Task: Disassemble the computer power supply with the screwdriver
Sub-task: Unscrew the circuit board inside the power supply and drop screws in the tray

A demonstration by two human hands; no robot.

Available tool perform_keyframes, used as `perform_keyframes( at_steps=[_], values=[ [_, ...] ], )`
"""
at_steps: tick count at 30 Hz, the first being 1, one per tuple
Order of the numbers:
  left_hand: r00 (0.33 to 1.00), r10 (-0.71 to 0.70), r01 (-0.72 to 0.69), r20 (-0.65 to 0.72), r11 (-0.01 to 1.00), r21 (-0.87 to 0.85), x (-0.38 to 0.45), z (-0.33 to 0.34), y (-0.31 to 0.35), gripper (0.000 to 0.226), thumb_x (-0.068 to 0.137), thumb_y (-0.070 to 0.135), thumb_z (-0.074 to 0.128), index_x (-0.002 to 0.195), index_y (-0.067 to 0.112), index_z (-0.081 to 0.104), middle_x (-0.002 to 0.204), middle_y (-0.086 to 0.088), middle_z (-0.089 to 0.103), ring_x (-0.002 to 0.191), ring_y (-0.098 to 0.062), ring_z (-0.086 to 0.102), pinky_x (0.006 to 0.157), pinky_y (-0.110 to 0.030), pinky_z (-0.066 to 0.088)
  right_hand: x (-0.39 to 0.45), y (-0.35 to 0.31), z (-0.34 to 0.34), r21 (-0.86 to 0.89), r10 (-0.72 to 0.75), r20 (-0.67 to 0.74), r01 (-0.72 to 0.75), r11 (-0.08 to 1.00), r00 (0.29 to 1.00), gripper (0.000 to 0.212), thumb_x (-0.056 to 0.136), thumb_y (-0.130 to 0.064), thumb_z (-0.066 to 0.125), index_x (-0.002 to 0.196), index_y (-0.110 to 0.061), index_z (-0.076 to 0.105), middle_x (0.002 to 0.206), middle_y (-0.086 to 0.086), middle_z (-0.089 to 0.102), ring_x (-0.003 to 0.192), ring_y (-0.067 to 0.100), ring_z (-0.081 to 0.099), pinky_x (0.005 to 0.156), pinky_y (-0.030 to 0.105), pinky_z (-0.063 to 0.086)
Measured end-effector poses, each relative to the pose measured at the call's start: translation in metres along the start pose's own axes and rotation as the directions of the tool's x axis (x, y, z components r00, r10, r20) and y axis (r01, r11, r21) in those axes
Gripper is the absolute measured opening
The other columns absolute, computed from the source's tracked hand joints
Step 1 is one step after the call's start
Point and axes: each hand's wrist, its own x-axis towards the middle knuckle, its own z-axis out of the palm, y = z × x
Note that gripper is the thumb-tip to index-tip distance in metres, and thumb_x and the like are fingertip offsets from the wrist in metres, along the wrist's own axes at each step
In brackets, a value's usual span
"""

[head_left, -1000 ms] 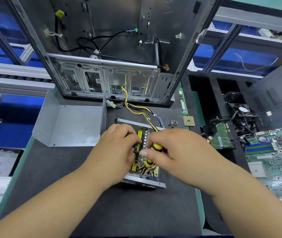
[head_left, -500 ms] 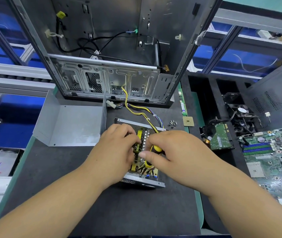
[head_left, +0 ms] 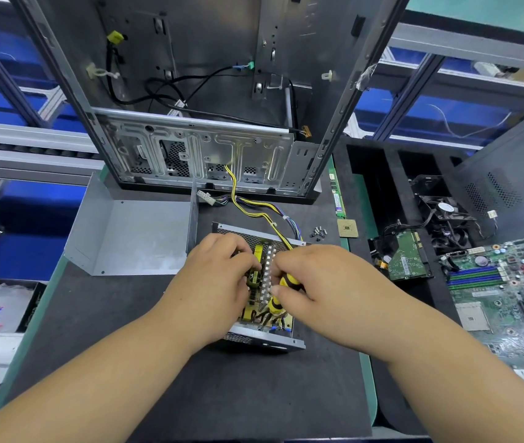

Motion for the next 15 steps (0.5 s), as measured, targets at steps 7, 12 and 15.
perform_keyframes(
  at_steps=[7, 12, 15],
  values=[
    [1.000, 0.001, -0.001, -0.005, 1.000, 0.000, -0.0006, 0.0010, -0.0010, 0.031, 0.084, 0.008, 0.062, 0.109, 0.025, 0.069, 0.114, 0.010, 0.053, 0.112, -0.018, 0.042, 0.095, -0.033, 0.041, 0.0016, -0.0001, 0.0018, 0.106, 0.053, 0.001, -0.053, 0.993, 0.999, 0.017, 0.099, -0.042, 0.050, 0.105, -0.026, 0.053, 0.088, -0.003, 0.062, 0.082, 0.016, 0.052, 0.074, 0.033, 0.042],
    [1.000, 0.004, -0.004, -0.009, 1.000, 0.003, -0.0003, 0.0014, -0.0014, 0.030, 0.083, 0.008, 0.062, 0.107, 0.024, 0.069, 0.113, 0.009, 0.053, 0.112, -0.018, 0.043, 0.093, -0.032, 0.042, -0.0014, 0.0030, 0.0026, 0.202, -0.001, -0.015, 0.004, 0.979, 1.000, 0.007, 0.095, -0.030, 0.060, 0.095, -0.026, 0.054, 0.086, -0.008, 0.056, 0.080, 0.007, 0.047, 0.073, 0.027, 0.042],
    [1.000, 0.007, -0.007, -0.018, 1.000, 0.005, -0.0003, 0.0012, -0.0014, 0.028, 0.082, 0.007, 0.063, 0.105, 0.021, 0.069, 0.112, 0.008, 0.055, 0.111, -0.020, 0.045, 0.092, -0.033, 0.042, -0.0001, 0.0066, 0.0010, 0.194, -0.060, 0.005, 0.058, 0.979, 0.998, 0.007, 0.092, -0.017, 0.061, 0.094, -0.024, 0.059, 0.093, -0.011, 0.053, 0.089, 0.000, 0.043, 0.082, 0.014, 0.036]
  ],
)
